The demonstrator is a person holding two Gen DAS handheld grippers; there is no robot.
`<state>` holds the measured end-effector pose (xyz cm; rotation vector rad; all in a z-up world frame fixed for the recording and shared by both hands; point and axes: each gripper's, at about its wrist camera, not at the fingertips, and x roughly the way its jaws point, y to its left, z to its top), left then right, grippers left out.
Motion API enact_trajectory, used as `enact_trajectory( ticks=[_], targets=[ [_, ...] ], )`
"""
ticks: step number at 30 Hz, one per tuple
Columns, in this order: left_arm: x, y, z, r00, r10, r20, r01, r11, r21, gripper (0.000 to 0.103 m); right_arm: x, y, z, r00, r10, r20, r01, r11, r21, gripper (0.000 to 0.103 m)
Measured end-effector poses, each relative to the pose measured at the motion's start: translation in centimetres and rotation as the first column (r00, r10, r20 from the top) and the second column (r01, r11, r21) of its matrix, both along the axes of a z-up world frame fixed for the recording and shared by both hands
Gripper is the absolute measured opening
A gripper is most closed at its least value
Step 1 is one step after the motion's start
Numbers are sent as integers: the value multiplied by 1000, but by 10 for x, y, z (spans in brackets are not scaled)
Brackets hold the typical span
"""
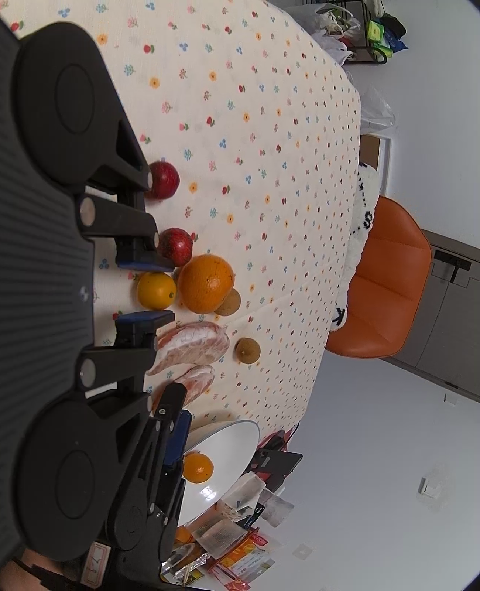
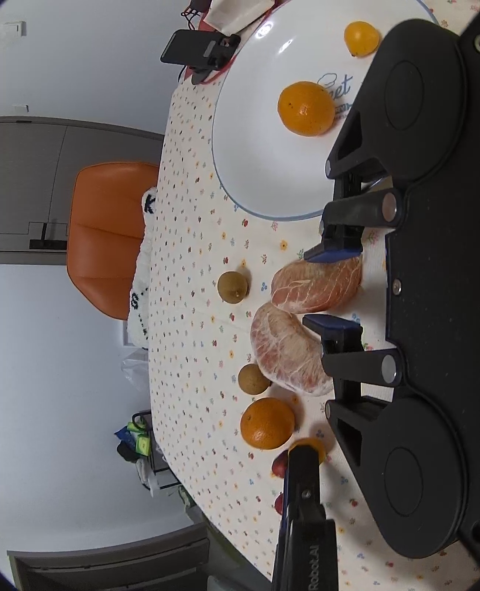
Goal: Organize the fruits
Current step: 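Grasp a pink pomelo segment with the right gripper while the left gripper grasps a small orange, then lift both fruits, lower them into the white plate and open both grippers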
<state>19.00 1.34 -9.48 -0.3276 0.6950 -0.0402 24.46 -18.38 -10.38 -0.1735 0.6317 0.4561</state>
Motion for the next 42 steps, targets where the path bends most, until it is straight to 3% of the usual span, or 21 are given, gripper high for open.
enact_trajectory(
  ticks=[18, 25, 30, 33, 34, 42],
  targets=[
    [-14, -4, -2, 1000, -18, -14, 18, 1000, 7, 20, -38, -7, 6, 995, 73, -76, -69, 996, 50, 25],
    [-6, -7, -7, 1000, -20, -23, 21, 1000, 21, 22, -33, -4, 5, 996, 59, -60, -56, 997, 46, 39],
    [-2, -10, -10, 999, -26, -18, 27, 999, 32, 22, -26, -4, -3, 995, 63, -82, -58, 997, 58, 41],
    [-1, -11, -10, 999, -31, -12, 31, 999, 42, 22, -25, -1, -4, 995, 70, -67, -68, 997, 45, 40],
    [0, -12, -10, 999, -36, -12, 37, 998, 47, 22, -24, -1, -4, 995, 71, -65, -69, 997, 42, 35],
    [-2, -19, 3, 998, -56, -7, 56, 996, 76, 22, -28, -18, 2, 996, 52, -65, -45, 992, 114, 33]
  ],
)
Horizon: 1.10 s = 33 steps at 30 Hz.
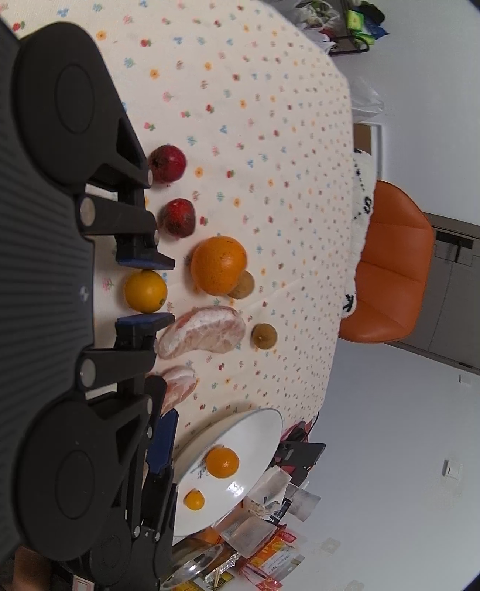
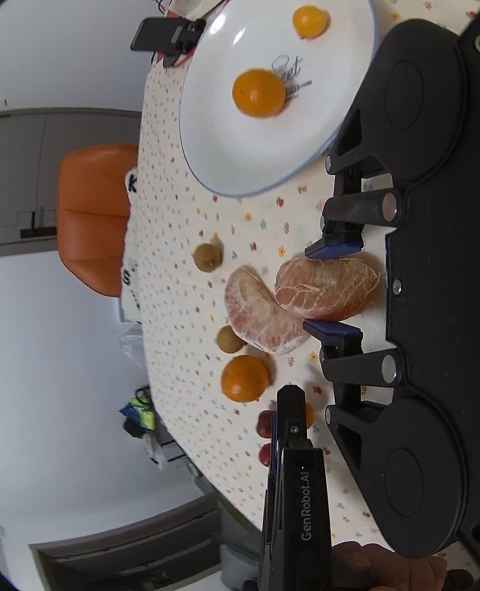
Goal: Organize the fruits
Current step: 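Lift both fruits, lower them into the white plate and open both grippers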
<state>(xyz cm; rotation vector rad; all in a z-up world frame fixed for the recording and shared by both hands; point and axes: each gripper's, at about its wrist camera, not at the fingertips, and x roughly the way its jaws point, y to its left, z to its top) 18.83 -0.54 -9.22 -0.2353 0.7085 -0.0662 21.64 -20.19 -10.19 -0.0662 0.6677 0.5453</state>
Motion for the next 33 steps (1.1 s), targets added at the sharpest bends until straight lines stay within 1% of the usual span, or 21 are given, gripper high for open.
enact_trajectory(
  ticks=[13, 20, 33],
  targets=[
    [-4, -39, 24, 998, -50, 45, 48, 998, 38, 22, -16, -40, 22, 998, -39, 42, 35, 996, 83, 33],
    [-3, -53, 34, 996, -65, 66, 62, 997, 53, 22, -18, -53, 29, 996, -55, 63, 49, 993, 104, 33],
    [4, -82, 49, 990, -108, 89, 100, 991, 87, 22, -21, -91, 36, 986, -144, 85, 131, 981, 146, 33]
  ],
)
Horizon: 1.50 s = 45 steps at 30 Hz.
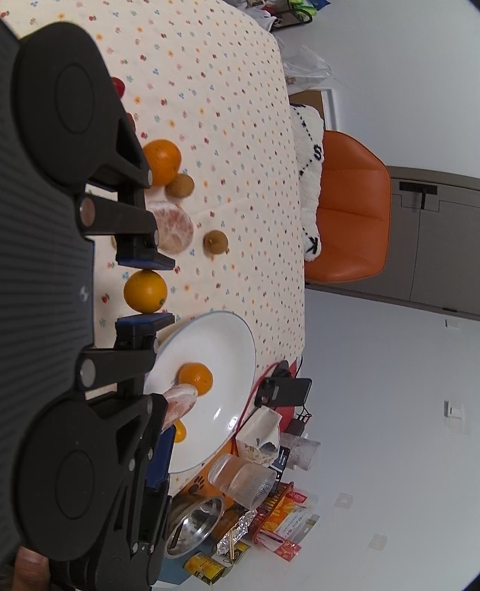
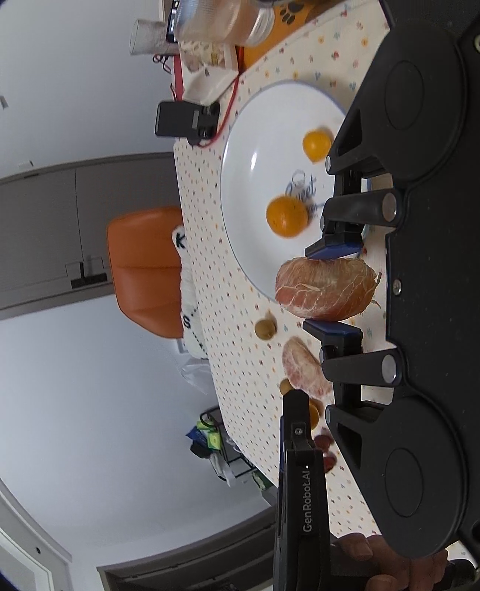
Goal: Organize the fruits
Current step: 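Lift both fruits, lower them into the white plate and open both grippers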
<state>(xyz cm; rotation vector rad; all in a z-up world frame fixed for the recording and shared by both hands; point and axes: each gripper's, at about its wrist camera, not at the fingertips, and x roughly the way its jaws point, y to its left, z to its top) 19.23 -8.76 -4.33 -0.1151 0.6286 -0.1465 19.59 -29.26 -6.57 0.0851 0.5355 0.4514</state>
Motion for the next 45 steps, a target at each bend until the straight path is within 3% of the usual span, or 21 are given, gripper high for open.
enact_trajectory(
  ticks=[10, 29, 34, 38, 43, 45],
  targets=[
    [12, -25, 6, 999, -44, 12, 44, 999, 9, 22, 6, -27, 5, 998, -66, 16, 65, 998, 9, 33],
    [51, -54, -11, 997, -77, -24, 78, 997, 17, 22, 39, -51, -11, 993, -117, -9, 117, 991, 61, 34],
    [60, -61, -16, 995, -88, -38, 88, 996, 12, 22, 42, -55, -13, 989, -145, 0, 144, 988, 62, 53],
    [64, -66, -20, 994, -100, -50, 101, 995, 9, 22, 41, -60, -13, 987, -162, 4, 162, 985, 55, 57],
    [64, -67, -20, 993, -101, -60, 102, 995, 16, 32, 37, -62, -18, 986, -167, -19, 167, 984, 54, 63],
    [61, -63, -19, 994, -92, -55, 93, 996, 15, 42, 36, -60, -18, 986, -166, -22, 167, 985, 51, 64]
  ],
)
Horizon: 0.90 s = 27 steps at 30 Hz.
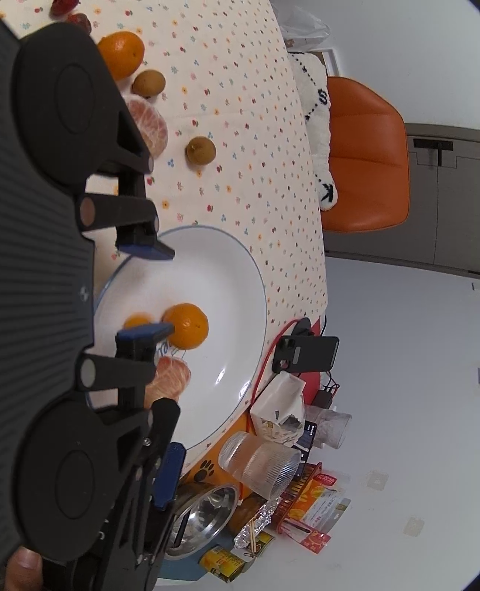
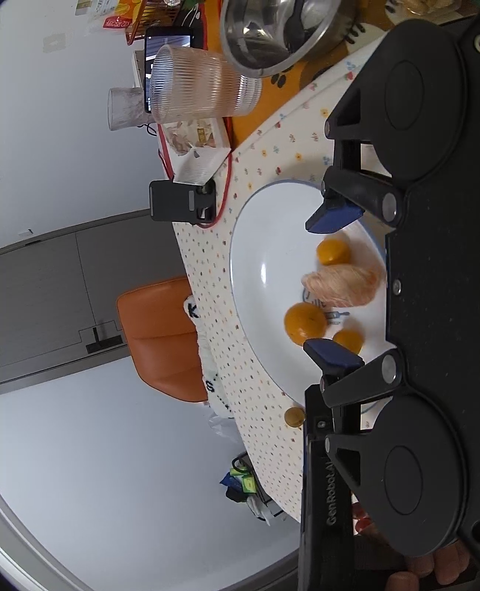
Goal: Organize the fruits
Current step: 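Lift both fruits, lower them into the white plate and open both grippers, then reach the right gripper to the other pomelo segment while the left gripper grasps a red plum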
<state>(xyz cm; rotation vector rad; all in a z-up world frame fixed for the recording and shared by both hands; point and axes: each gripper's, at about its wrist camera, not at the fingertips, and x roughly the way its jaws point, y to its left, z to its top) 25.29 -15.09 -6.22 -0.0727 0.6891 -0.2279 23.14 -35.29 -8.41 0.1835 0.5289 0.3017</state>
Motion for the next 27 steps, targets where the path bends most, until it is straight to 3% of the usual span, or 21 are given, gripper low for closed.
enact_trajectory(
  ticks=[3, 9, 17, 27],
  targets=[
    [-6, 8, 3, 1000, 24, 13, -24, 1000, 4, 56, -3, 3, 1, 1000, 1, -4, -1, 1000, 1, 65],
    [-17, 25, 8, 997, 76, 29, -77, 997, 8, 67, -9, 13, 5, 1000, 20, 2, -20, 1000, -6, 68],
    [-31, 48, 13, 991, 131, 35, -132, 991, 19, 75, -16, 29, 9, 999, 47, 13, -47, 999, -4, 74],
    [-50, 81, 16, 977, 209, 43, -211, 976, 56, 83, -19, 51, 11, 997, 78, 17, -78, 996, 30, 90]
  ],
)
